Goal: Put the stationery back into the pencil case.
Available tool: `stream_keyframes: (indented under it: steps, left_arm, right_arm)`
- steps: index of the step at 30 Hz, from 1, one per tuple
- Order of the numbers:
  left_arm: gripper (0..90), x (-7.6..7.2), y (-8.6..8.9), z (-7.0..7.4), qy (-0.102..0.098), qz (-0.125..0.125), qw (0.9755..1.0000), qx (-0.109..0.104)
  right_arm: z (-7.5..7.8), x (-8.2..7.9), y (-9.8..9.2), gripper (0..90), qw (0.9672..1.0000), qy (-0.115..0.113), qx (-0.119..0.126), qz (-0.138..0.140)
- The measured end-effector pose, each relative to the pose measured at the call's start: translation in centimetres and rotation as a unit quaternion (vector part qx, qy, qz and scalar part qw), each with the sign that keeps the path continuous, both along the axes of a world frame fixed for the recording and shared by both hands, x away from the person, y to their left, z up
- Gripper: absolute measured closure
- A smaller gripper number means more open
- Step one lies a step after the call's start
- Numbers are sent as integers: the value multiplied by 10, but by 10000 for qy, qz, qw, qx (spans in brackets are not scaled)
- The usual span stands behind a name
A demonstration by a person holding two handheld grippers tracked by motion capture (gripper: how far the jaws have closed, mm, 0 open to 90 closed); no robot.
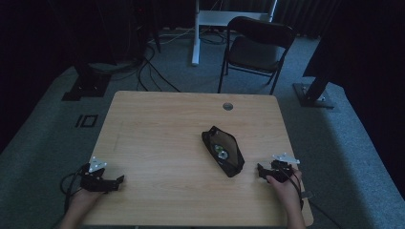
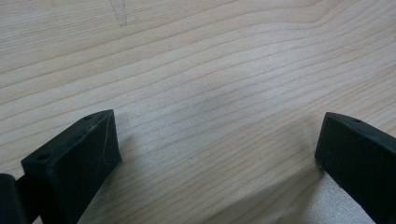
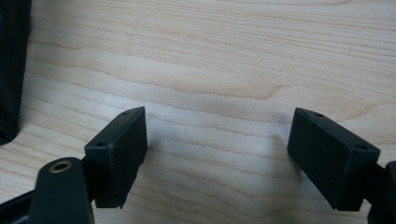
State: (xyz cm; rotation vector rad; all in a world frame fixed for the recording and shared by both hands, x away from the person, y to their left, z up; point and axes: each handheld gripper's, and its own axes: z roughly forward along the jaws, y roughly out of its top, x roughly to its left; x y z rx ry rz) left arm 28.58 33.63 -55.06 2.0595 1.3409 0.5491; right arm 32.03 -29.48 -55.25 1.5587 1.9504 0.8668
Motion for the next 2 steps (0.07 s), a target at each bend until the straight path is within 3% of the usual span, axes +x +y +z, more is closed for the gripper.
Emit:
stream_keyframes:
  steps: [2]
  left_arm:
    - [0,0,0,0,0,1,10000,-1]
  right_arm:
    - [0,0,0,188,10000,-1,4,0]
